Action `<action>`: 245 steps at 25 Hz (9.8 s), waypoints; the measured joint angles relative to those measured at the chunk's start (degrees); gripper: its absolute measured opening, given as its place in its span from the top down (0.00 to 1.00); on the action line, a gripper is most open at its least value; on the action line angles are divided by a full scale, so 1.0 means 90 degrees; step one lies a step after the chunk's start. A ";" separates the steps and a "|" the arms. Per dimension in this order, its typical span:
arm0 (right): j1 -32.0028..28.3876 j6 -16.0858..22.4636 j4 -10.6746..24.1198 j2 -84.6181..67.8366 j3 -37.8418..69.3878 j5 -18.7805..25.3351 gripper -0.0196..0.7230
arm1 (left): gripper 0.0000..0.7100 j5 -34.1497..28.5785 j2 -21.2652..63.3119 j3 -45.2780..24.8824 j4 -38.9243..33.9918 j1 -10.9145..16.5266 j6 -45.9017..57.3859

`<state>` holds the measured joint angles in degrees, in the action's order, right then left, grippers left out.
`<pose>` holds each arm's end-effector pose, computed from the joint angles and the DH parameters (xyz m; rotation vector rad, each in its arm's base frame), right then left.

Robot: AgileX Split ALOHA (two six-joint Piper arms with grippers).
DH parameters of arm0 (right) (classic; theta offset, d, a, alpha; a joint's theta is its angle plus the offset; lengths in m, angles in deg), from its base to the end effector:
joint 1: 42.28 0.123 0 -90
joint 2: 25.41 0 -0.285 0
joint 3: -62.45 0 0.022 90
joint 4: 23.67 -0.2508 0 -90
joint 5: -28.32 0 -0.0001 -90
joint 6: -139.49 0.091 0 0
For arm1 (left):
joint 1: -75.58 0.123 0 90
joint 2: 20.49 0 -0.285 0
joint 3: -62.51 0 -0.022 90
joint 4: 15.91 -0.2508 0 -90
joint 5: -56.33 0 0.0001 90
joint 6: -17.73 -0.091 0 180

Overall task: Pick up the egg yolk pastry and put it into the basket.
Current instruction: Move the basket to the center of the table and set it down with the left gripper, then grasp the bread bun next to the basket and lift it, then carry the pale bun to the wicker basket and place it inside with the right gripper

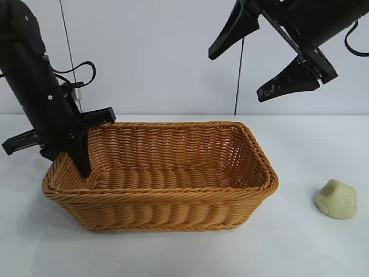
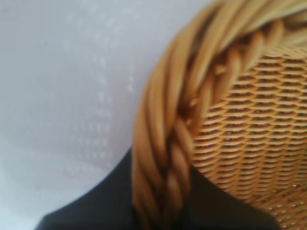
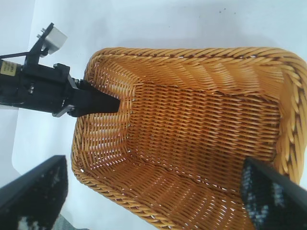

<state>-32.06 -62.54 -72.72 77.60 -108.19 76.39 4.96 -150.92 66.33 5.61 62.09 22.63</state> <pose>0.3292 0.1114 0.2614 -0.1035 2.5932 0.9378 0.3881 -0.1199 0.1211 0.1254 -3.0912 0.4654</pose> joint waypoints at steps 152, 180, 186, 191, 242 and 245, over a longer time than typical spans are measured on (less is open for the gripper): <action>-0.0857 0.2449 0.4950 0.0101 0.0763 0.0444 0.04 | 0.05 -0.1088 1.3662 -0.5807 -0.2043 0.1522 -0.0117; -0.0857 0.2449 0.4854 0.2008 0.0811 -0.1155 0.72 | 0.05 -0.1088 1.3662 -0.5807 -0.2043 0.1522 -0.0117; -0.0857 0.2449 0.4854 0.1761 0.0238 -0.0241 0.77 | 0.05 -0.1088 1.3662 -0.5807 -0.2043 0.1522 -0.0117; -0.0857 0.2449 0.4860 0.1393 -0.0795 0.0824 0.77 | 0.05 -0.1088 1.3662 -0.5807 -0.2043 0.1522 -0.0117; 0.2794 0.3578 0.4856 0.3318 -0.2541 -0.0352 0.78 | 0.05 -0.1082 1.3662 -0.5807 -0.2043 0.1522 -0.0117; 0.2794 0.3585 0.4856 0.3346 -0.2541 -0.0365 0.78 | 0.05 -0.1082 1.3662 -0.5807 -0.2043 0.1522 -0.0117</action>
<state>-6.92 -30.28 -29.02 107.72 -131.05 73.10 -4.78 -27.96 14.07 -12.78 75.79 21.57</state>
